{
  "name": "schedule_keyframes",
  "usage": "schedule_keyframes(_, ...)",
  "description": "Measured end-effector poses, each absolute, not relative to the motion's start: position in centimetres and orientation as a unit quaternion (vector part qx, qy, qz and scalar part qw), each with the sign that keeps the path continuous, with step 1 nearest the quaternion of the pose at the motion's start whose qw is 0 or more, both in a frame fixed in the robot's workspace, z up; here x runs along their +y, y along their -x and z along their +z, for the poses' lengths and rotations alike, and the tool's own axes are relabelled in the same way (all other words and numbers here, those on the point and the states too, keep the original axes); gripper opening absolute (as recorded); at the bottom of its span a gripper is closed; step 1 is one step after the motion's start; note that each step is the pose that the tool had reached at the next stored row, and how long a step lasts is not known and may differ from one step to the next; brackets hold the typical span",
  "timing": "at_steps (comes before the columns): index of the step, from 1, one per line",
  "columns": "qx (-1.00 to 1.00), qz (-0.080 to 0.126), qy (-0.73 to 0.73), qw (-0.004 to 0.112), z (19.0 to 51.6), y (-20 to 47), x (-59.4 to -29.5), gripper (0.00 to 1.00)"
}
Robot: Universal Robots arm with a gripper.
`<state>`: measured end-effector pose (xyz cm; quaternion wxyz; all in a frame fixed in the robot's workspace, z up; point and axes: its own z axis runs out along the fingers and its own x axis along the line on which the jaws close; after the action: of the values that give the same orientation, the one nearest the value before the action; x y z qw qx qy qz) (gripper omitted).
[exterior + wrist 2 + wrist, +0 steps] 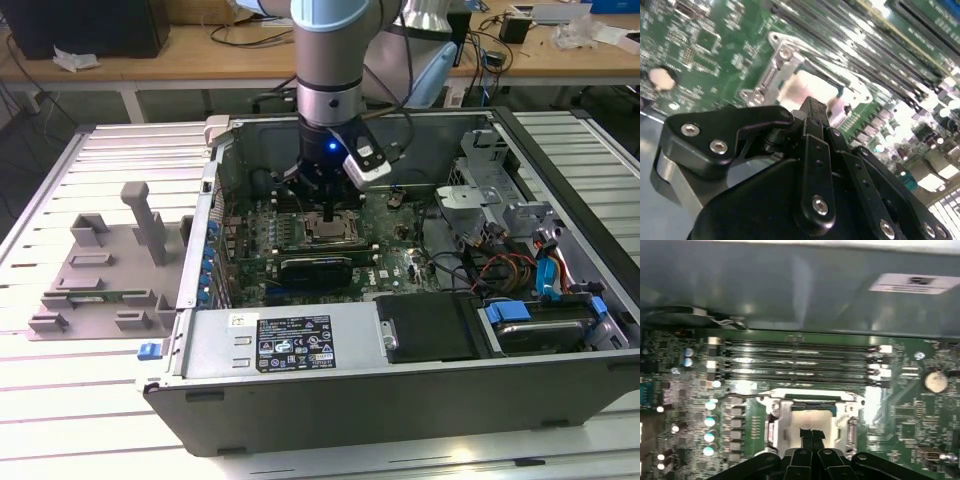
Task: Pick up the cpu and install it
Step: 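Close the cpu cover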
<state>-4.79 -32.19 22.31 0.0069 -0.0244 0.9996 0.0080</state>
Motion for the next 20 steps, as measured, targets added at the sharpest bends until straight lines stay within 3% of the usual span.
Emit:
schedule_keyframes(6,1.0,0.008,0.024,0.007,20.3,6.7,-32.2,0.11)
schedule_keyframes(20,0.999,0.006,0.039,0.005,20.4,6.2,-31.8,0.11)
